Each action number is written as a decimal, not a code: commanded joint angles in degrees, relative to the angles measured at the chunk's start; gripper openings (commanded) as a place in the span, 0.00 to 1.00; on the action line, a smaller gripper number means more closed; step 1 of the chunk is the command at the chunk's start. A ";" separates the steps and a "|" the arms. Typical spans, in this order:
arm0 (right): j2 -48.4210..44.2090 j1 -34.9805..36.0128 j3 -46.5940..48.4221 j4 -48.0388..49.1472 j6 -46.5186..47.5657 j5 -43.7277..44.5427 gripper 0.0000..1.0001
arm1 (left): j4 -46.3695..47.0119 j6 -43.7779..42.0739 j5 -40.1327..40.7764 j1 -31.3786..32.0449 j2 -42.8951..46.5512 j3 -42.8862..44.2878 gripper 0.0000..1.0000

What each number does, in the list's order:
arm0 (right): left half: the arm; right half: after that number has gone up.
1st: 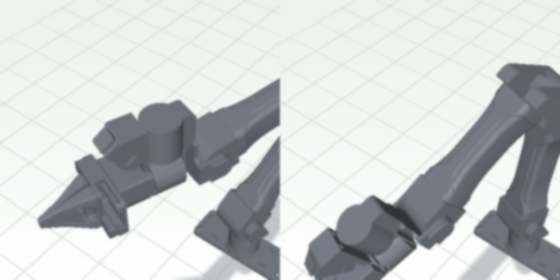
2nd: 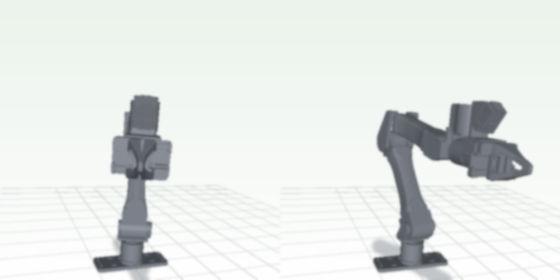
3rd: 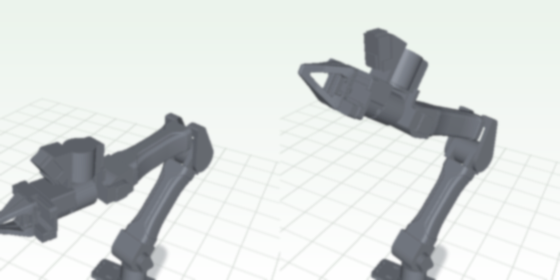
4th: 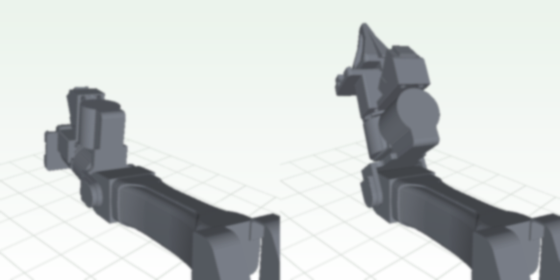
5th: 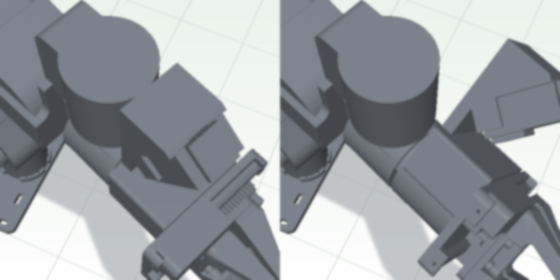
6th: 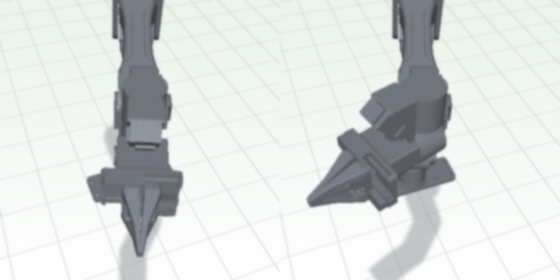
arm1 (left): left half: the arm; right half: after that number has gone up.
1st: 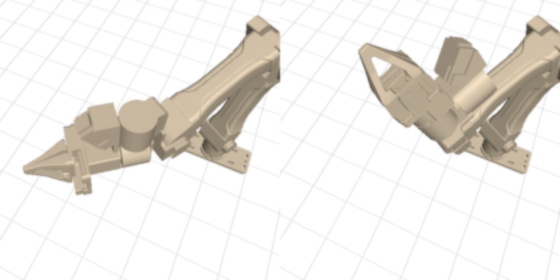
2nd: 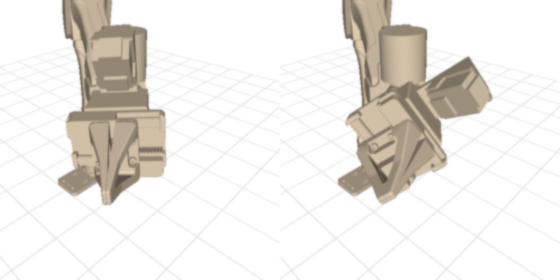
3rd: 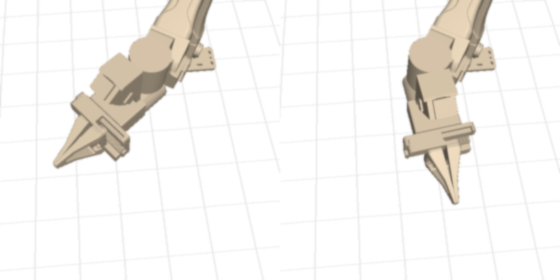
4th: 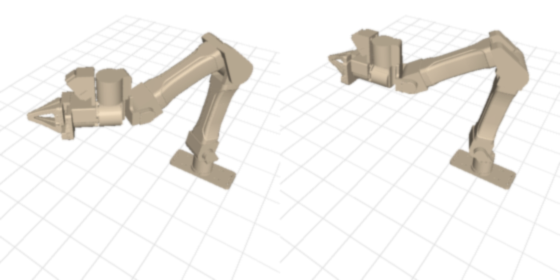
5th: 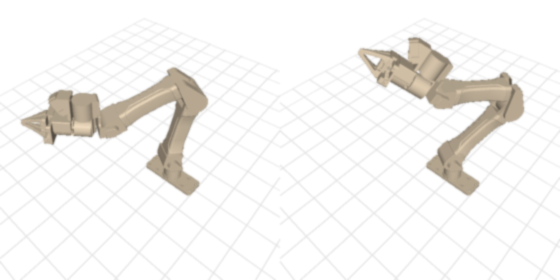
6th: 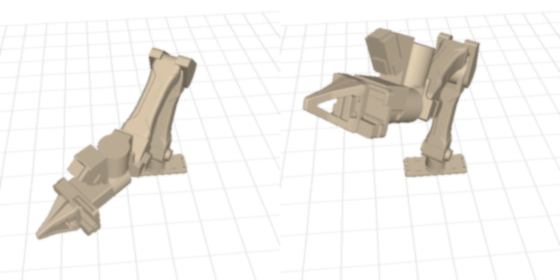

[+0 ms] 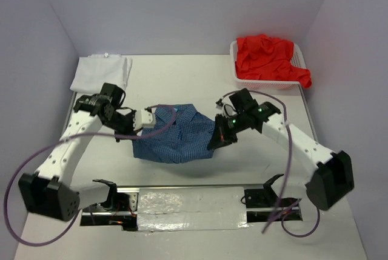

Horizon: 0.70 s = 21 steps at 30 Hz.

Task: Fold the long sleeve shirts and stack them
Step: Fold the shirt

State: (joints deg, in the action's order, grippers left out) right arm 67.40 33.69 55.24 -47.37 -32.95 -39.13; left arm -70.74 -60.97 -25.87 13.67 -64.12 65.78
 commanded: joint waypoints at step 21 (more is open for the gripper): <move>40.09 -23.85 25.52 14.24 2.01 -4.29 0.00 | 24.24 31.96 -6.12 -12.09 -43.98 26.06 0.01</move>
State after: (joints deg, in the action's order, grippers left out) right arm 106.39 11.05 76.62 -37.63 -28.64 -44.91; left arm -50.26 -33.82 -30.41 2.37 -106.85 88.25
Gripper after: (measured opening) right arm 0.020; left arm 0.035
